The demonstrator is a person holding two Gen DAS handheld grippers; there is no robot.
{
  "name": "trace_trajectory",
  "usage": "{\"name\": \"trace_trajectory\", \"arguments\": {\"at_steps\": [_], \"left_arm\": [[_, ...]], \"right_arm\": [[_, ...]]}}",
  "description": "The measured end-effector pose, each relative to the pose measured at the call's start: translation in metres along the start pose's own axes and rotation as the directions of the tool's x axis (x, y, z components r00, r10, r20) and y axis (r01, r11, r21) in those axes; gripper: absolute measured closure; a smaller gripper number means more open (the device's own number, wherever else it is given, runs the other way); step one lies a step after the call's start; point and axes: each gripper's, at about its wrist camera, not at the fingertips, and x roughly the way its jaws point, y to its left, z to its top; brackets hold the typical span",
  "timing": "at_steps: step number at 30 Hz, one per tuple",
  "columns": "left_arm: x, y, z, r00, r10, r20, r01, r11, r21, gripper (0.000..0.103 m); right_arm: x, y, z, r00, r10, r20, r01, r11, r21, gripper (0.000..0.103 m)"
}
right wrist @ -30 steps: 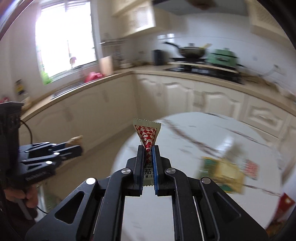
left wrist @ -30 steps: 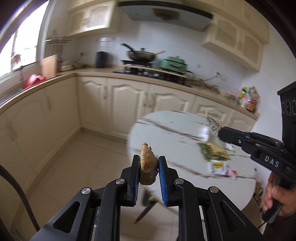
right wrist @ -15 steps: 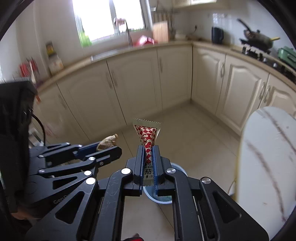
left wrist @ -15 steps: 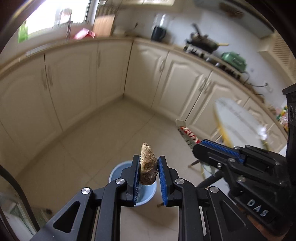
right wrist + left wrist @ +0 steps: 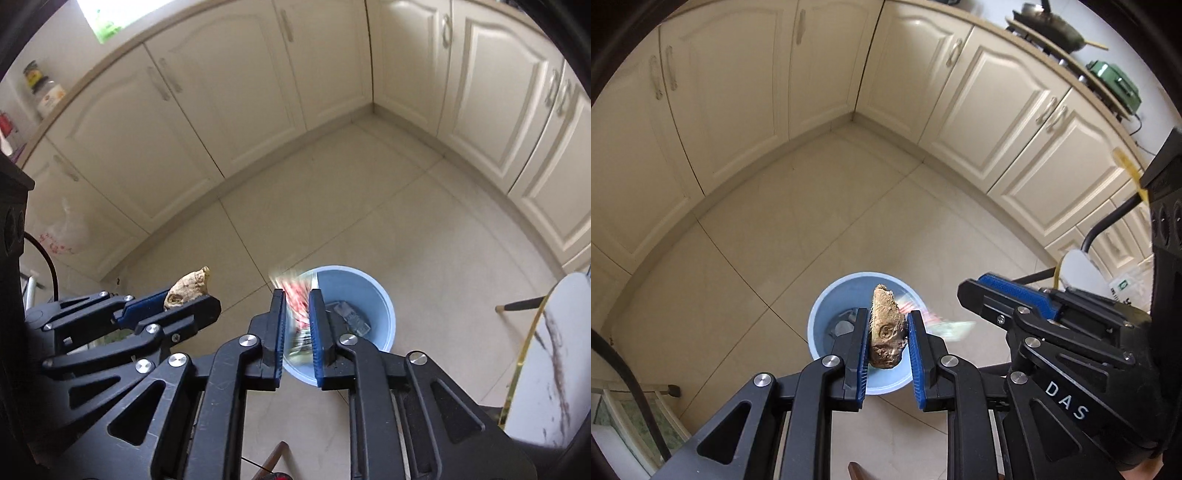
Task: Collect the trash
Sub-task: 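Carry both items to the blue bin and open both grippers over it, then raise both tools away from the bin back toward the table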
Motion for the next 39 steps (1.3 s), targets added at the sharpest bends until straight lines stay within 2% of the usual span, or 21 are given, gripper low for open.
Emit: {"name": "trace_trajectory", "arguments": {"at_steps": [4, 6, 7, 8, 9, 11, 13, 20, 25, 28, 31, 32, 33, 36, 39], "left_arm": [[0.024, 0.006, 0.023, 0.999, 0.007, -0.036, -0.007, 1.000, -0.002, 0.087], [0.029, 0.010, 0.029, 0.999, 0.014, -0.049, -0.014, 1.000, -0.001, 0.086], [0.033, 0.007, 0.031, 0.998, 0.018, -0.053, -0.018, 1.000, -0.001, 0.085], [0.034, 0.006, 0.034, 0.998, 0.022, -0.057, -0.022, 1.000, -0.002, 0.078], [0.035, 0.006, 0.032, 0.998, 0.024, -0.061, -0.024, 1.000, -0.001, 0.074], [0.036, 0.002, 0.047, 0.998, 0.022, -0.056, -0.022, 1.000, 0.002, 0.053], [0.033, -0.009, 0.058, 0.999, 0.030, -0.039, -0.030, 1.000, 0.006, 0.047], [0.003, -0.025, 0.061, 0.997, 0.077, 0.000, -0.076, 0.996, -0.051, 0.046], [-0.056, -0.029, 0.052, 0.985, 0.128, 0.117, -0.115, 0.987, -0.115, 0.040], [-0.105, -0.035, 0.039, 0.965, 0.142, 0.219, -0.109, 0.982, -0.154, 0.035], [-0.159, -0.052, 0.019, 0.926, 0.168, 0.339, -0.127, 0.982, -0.140, 0.032], [-0.172, -0.059, 0.014, 0.914, 0.169, 0.368, -0.128, 0.983, -0.133, 0.028], [-0.188, -0.068, 0.006, 0.900, 0.164, 0.405, -0.123, 0.984, -0.126, 0.026], [-0.222, -0.097, -0.014, 0.855, 0.159, 0.494, -0.123, 0.987, -0.104, 0.023], [-0.262, -0.119, -0.045, 0.791, 0.171, 0.587, -0.150, 0.985, -0.085, 0.021]], "right_arm": [[0.009, -0.018, 0.008, 0.999, -0.038, 0.005, 0.038, 0.999, 0.024, 0.077], [0.011, -0.025, 0.009, 0.999, -0.050, 0.008, 0.050, 0.998, 0.039, 0.066], [0.010, -0.029, 0.009, 0.998, -0.062, 0.012, 0.061, 0.997, 0.046, 0.063], [0.009, -0.031, 0.009, 0.997, -0.070, 0.018, 0.069, 0.996, 0.049, 0.058], [0.006, -0.030, 0.011, 0.997, -0.075, 0.020, 0.074, 0.996, 0.050, 0.058], [0.002, -0.034, 0.014, 0.996, -0.081, 0.027, 0.079, 0.995, 0.062, 0.058], [-0.004, -0.034, 0.013, 0.995, -0.092, 0.036, 0.089, 0.994, 0.066, 0.058], [-0.033, -0.036, 0.015, 0.993, -0.082, 0.080, 0.076, 0.994, 0.081, 0.058], [-0.069, -0.017, 0.013, 0.990, -0.059, 0.131, 0.052, 0.997, 0.056, 0.054], [-0.102, 0.002, 0.007, 0.983, -0.034, 0.181, 0.031, 0.999, 0.021, 0.051], [-0.146, 0.023, -0.005, 0.969, -0.006, 0.248, 0.012, 1.000, -0.026, 0.048], [-0.158, 0.027, -0.008, 0.964, -0.004, 0.267, 0.014, 0.999, -0.034, 0.042], [-0.177, 0.033, -0.014, 0.955, -0.006, 0.296, 0.020, 0.999, -0.045, 0.036], [-0.228, 0.043, -0.031, 0.925, -0.014, 0.380, 0.040, 0.997, -0.061, 0.024], [-0.275, 0.050, -0.048, 0.897, -0.018, 0.443, 0.059, 0.995, -0.079, 0.010]]}}
